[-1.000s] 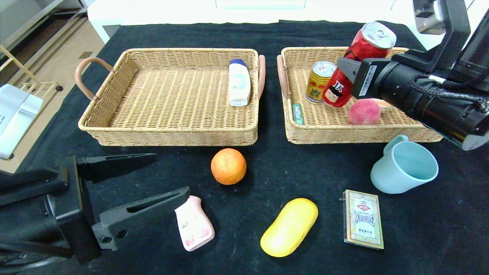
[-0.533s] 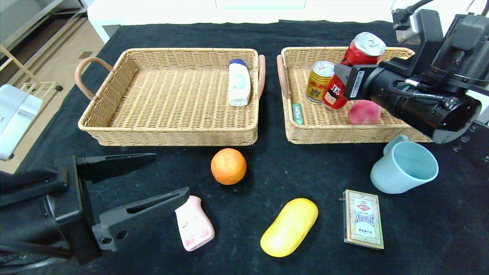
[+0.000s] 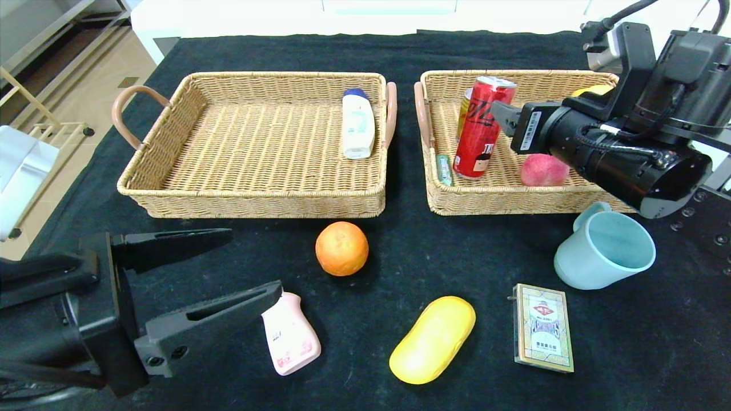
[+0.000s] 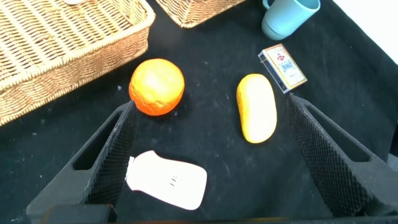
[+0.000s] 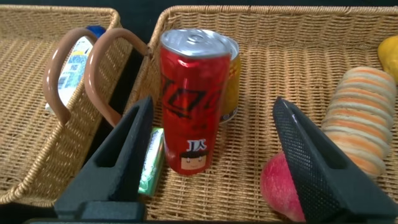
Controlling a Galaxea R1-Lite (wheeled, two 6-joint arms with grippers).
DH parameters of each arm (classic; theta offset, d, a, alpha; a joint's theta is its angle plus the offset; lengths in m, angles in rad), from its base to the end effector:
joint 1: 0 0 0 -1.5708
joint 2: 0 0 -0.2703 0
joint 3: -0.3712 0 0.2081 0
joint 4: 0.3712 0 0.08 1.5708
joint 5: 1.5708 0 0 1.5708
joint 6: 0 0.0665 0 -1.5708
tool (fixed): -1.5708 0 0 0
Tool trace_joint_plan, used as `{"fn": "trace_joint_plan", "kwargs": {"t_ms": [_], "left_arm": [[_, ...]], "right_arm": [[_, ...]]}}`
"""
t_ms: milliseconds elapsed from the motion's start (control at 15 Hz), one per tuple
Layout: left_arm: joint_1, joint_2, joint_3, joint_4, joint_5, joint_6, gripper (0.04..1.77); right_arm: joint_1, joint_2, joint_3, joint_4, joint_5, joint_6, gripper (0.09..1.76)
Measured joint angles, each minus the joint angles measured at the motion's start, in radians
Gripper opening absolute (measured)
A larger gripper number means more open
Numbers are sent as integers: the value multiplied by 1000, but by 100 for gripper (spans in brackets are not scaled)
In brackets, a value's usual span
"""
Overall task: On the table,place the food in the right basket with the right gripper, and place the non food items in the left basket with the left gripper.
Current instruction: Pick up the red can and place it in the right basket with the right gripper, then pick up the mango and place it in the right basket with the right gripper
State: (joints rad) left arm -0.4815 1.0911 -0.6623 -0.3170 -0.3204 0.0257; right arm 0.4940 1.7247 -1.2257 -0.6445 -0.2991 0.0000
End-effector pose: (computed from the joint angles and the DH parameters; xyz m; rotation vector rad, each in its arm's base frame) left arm 0.1899 -0.1229 0.2118 0.0335 0.1042 -0.8025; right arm 0.3525 0.1676 0.2614 0.0563 -0.1344 0.1946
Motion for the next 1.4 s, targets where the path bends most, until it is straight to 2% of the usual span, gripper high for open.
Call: {"fn": "trace_joint_plan", "kwargs": {"t_ms": [333, 667, 800, 933, 1067, 1400], "left_arm": [[0, 0, 0, 0, 0, 0, 172], [0, 0, 1, 1, 0, 0, 172], [0, 3, 1, 1, 0, 0, 172], [0, 7, 3, 1, 0, 0, 172], [0, 10, 4, 2, 0, 0, 172], [0, 14, 5, 6, 0, 3, 172]], "right_arm": [[23, -61, 40, 56, -2, -4, 155], [102, -237, 112, 381, -51, -4, 163], [140, -299, 120, 515, -117, 10, 164], [177, -343, 120, 611, -137, 51, 166], [212, -378, 105, 732, -140, 119, 167], [318, -355, -46, 1084, -131, 519, 169]]}}
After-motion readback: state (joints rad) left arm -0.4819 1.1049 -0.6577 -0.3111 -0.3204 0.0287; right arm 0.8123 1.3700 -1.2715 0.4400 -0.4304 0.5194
